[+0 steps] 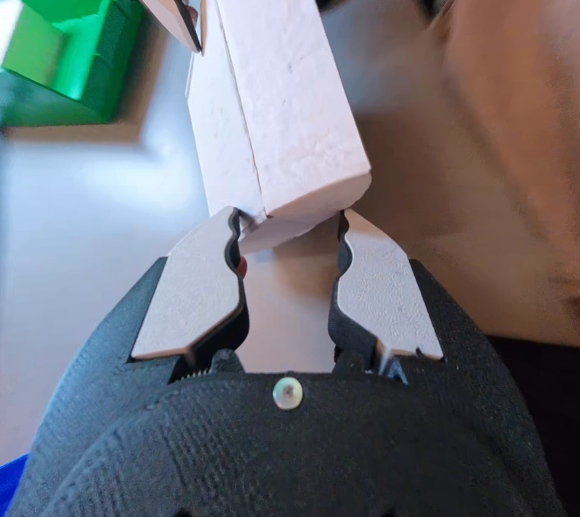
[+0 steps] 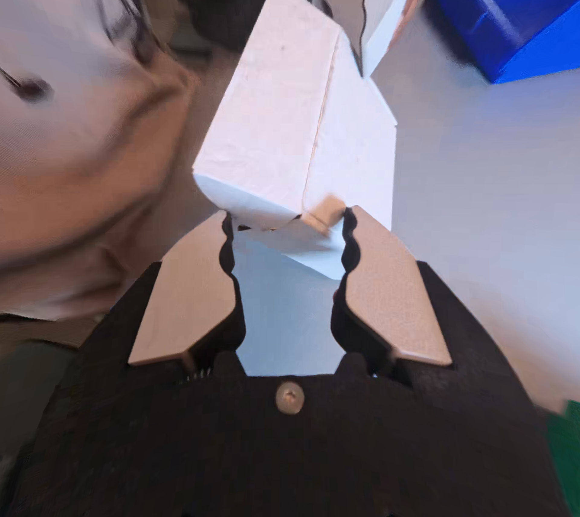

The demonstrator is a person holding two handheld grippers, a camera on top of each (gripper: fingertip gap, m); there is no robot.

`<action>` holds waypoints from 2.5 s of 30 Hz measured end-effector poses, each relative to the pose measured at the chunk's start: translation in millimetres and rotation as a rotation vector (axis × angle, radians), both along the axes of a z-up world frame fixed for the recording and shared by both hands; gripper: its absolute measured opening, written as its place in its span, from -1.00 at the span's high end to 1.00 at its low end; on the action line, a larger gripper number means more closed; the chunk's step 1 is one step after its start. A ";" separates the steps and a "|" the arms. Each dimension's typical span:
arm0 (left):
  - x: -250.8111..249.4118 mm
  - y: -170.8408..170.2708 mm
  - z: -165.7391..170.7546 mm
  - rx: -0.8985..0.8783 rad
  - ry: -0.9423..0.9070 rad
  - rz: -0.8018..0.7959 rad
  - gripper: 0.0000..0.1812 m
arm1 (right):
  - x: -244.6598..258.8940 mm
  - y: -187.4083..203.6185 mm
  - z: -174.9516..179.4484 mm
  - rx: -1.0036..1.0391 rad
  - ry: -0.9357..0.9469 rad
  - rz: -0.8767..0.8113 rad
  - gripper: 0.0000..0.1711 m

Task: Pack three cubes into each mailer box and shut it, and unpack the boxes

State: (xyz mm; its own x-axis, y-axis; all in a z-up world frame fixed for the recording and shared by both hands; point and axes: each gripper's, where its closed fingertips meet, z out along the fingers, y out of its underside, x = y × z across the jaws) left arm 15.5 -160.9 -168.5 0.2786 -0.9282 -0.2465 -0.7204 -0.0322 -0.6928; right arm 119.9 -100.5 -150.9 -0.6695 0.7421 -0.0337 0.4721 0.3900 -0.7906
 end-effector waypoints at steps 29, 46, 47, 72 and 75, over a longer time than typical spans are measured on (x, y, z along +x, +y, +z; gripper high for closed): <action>-10.8 14.7 35.6 -0.121 -0.201 -0.022 0.54 | -12.1 31.8 21.4 -0.136 0.054 -0.036 0.57; -8.2 26.0 43.7 -0.409 -0.338 0.240 0.59 | -16.6 31.3 27.9 -0.462 -0.204 -0.306 0.58; -8.2 26.1 43.8 -0.419 -0.348 0.249 0.59 | -16.1 30.9 27.8 -0.454 -0.194 -0.307 0.58; -0.5 11.2 57.8 0.100 -0.215 0.188 0.30 | -4.3 11.3 32.3 0.074 0.156 -0.182 0.37; 8.1 5.1 61.4 0.222 -0.144 0.183 0.34 | -4.4 4.0 32.2 0.195 0.222 -0.183 0.37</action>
